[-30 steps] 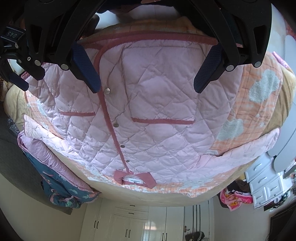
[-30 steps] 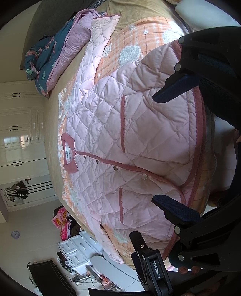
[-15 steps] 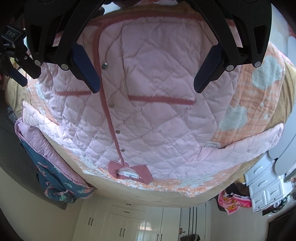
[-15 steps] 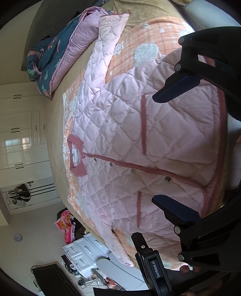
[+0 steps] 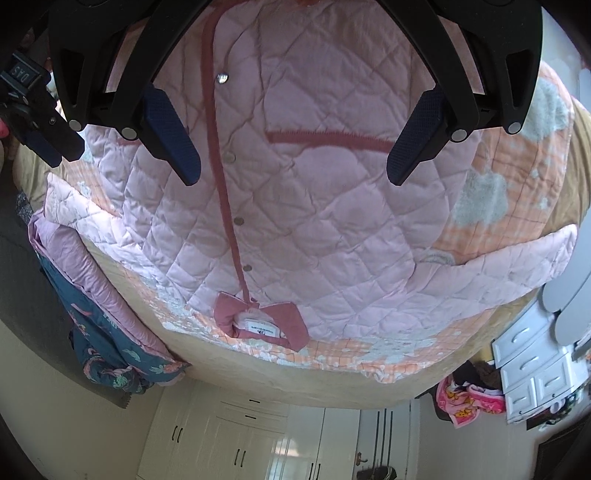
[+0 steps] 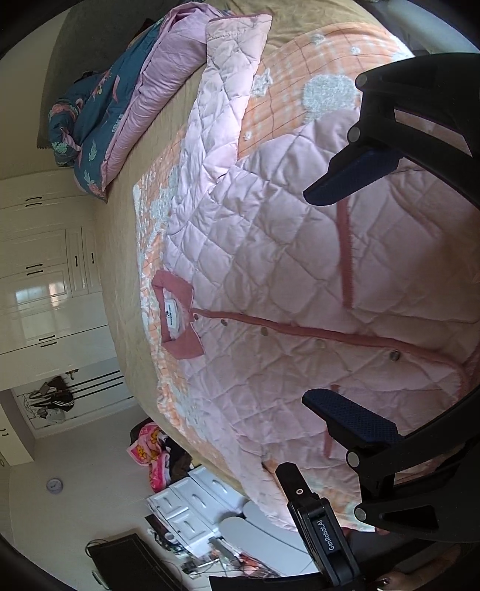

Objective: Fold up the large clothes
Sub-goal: 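Move the right tool toward the sleeve beside the duvet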

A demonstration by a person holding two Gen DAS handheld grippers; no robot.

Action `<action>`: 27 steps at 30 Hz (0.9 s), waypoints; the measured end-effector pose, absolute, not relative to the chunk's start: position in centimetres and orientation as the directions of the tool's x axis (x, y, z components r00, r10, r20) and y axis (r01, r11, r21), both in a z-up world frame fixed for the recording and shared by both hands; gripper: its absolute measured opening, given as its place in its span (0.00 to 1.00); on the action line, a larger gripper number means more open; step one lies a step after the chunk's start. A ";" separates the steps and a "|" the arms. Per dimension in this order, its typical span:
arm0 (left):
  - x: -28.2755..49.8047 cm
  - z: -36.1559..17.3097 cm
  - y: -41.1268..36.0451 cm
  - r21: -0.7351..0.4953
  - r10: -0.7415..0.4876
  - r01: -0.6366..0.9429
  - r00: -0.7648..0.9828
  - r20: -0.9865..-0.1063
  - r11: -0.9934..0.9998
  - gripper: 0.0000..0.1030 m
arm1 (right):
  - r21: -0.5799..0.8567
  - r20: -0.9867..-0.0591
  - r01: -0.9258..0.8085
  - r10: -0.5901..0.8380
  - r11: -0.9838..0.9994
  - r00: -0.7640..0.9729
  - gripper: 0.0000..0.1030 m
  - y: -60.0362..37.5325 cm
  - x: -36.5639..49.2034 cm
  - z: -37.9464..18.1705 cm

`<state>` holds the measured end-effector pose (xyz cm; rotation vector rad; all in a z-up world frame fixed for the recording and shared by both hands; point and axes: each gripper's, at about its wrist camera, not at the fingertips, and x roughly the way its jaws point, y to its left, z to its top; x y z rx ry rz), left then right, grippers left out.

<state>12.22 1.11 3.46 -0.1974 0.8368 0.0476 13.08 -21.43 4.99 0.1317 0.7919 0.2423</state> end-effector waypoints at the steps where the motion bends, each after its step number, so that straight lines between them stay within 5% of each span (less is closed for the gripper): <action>1: 12.5 3.6 1.0 -0.154 -0.036 -0.118 0.671 -0.741 0.981 0.92 | 0.208 -0.686 -0.166 0.265 0.964 0.678 0.96 -21.5 13.3 5.0; 27: 22.6 5.0 -3.8 -0.139 -0.036 -0.105 0.657 -0.753 0.985 0.92 | 0.337 -0.630 0.005 0.222 0.941 0.744 0.96 -30.1 25.2 8.0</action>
